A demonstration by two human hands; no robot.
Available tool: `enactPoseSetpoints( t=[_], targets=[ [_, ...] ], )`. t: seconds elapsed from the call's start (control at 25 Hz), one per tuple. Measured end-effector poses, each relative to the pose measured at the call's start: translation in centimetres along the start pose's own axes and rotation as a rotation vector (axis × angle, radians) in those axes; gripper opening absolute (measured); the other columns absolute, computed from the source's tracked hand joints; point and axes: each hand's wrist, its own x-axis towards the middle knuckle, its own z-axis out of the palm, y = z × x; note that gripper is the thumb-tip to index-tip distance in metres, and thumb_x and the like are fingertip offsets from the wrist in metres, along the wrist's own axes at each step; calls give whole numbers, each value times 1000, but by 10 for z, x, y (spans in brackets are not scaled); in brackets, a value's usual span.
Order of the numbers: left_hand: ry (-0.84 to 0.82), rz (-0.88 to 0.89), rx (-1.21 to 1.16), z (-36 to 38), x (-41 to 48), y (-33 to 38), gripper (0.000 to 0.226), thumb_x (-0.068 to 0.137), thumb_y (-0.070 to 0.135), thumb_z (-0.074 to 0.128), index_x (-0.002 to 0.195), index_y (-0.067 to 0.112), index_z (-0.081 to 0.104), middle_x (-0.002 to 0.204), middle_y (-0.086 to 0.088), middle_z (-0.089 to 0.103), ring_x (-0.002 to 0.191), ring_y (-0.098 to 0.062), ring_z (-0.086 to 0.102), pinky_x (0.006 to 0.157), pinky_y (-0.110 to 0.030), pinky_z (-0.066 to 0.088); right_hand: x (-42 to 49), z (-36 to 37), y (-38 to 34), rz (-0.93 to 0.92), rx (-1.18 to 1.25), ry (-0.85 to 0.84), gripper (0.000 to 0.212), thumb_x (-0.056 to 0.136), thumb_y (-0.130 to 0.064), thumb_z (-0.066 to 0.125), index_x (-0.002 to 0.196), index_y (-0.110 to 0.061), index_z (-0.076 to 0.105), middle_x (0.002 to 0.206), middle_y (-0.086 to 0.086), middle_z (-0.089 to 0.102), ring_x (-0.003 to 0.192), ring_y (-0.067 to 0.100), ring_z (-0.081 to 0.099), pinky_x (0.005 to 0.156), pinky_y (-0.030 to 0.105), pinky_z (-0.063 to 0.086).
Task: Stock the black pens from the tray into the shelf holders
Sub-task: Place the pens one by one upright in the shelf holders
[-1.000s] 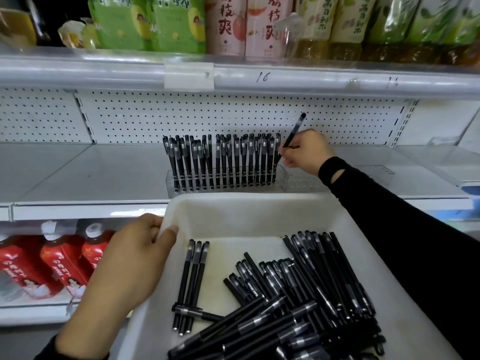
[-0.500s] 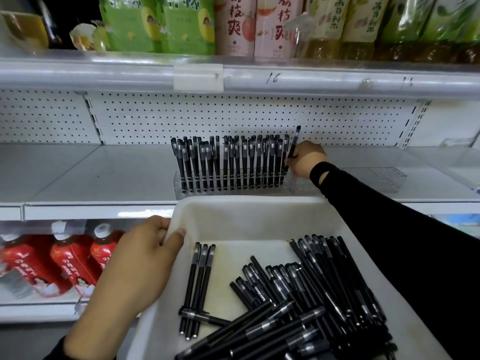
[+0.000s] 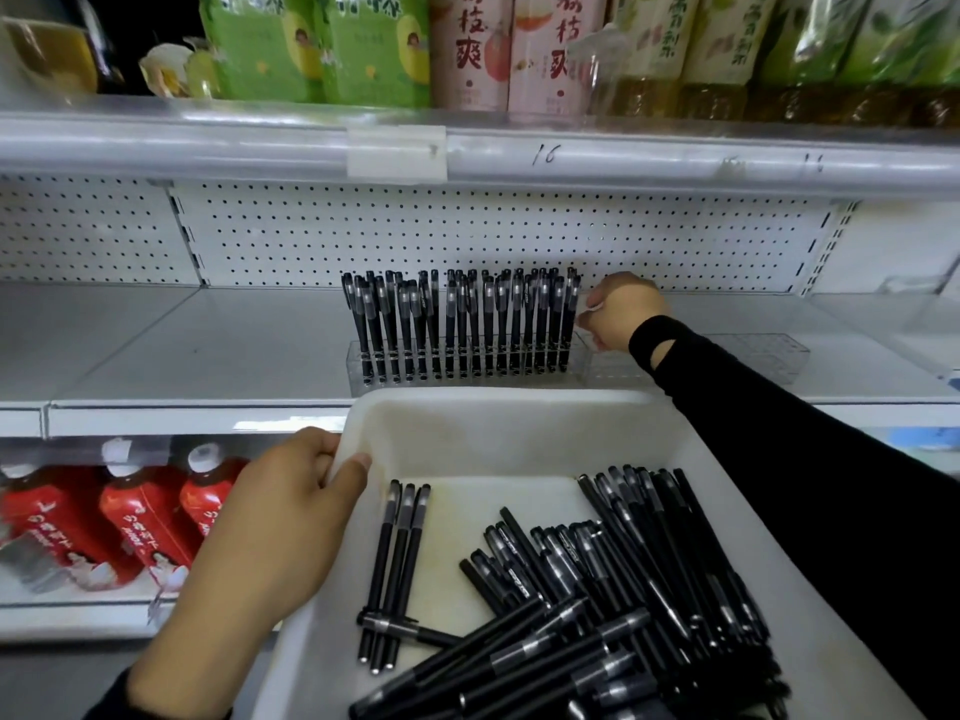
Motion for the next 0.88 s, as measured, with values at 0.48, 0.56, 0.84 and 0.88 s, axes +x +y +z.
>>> enactPoseSetpoints(
  t=[0.48,0.56,0.84,0.88],
  targets=[
    [30,12,-6,-6,-6,-1,11,95,32,57,93,25,65,76,5,72,75,-13,67,73,-41,55,-175,21,-100,-989,-184,-643,22,94,-30,65,115,-31,69,96,-12,71,70,-3,53,72,19,41],
    [39,17,-5,-7,-6,-2,11,94,32,57,91,26,65,75,4,71,75,-13,66,72,-39,54,-182,43,-105,-1008,-216,-682,24,97,-29,59,119,-28,68,104,-5,71,80,8,56,76,24,42],
    [48,26,12,-9,-7,-4,12,95,31,57,86,25,63,67,4,67,68,-11,61,60,-32,45,-188,64,-110,-827,-340,-528,20,95,-35,58,94,-16,65,81,3,58,72,26,53,64,30,42],
    [49,26,13,-10,-7,-4,12,95,31,57,85,25,63,66,4,66,66,-11,61,59,-32,44,-187,65,-109,-760,-339,-524,20,92,-33,62,90,-13,63,81,3,59,72,26,54,64,30,45]
  ],
)
